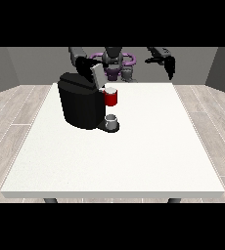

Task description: Insert the coffee pod into the coffee machine and close the lid

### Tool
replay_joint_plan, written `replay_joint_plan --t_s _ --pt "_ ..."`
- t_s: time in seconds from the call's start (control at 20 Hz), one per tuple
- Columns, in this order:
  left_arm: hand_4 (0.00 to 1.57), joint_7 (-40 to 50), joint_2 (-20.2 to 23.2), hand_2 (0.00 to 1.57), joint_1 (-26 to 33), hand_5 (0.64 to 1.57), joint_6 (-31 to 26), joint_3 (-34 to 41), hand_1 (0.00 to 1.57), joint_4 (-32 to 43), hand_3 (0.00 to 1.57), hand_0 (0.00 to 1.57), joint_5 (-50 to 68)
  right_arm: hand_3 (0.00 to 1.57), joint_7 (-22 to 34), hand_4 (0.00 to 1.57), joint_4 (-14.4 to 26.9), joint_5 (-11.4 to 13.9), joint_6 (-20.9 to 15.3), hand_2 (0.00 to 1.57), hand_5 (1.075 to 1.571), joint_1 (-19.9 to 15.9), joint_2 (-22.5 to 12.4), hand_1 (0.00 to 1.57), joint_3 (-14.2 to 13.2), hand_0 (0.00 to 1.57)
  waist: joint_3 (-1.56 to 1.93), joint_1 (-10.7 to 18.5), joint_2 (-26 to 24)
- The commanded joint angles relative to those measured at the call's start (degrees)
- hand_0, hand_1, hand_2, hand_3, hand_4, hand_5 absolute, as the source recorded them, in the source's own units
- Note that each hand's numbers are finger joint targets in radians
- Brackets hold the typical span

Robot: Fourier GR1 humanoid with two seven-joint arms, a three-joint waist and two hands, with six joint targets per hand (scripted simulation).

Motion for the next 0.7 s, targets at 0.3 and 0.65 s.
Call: replay_joint_plan --t_s 0.3,0.65 --pt "0.17 -1.41 -2.59 0.0 -0.01 1.571 1.8 -3.16 0.0 0.11 0.0 0.0 -1.91 0.0 4.83 0.17 1.12 4.5 -2.05 0.0 1.571 -6.16 1.07 0.0 4.03 0.0 0.05 3.06 0.4" --pt "0.18 -2.87 -2.93 0.0 -2.68 1.571 1.69 -4.63 0.0 -1.42 0.0 0.0 -2.48 0.0 3.52 0.12 -0.7 5.2 -3.34 0.0 1.571 -6.08 0.93 0.0 4.83 0.0 0.08 4.11 2.09"
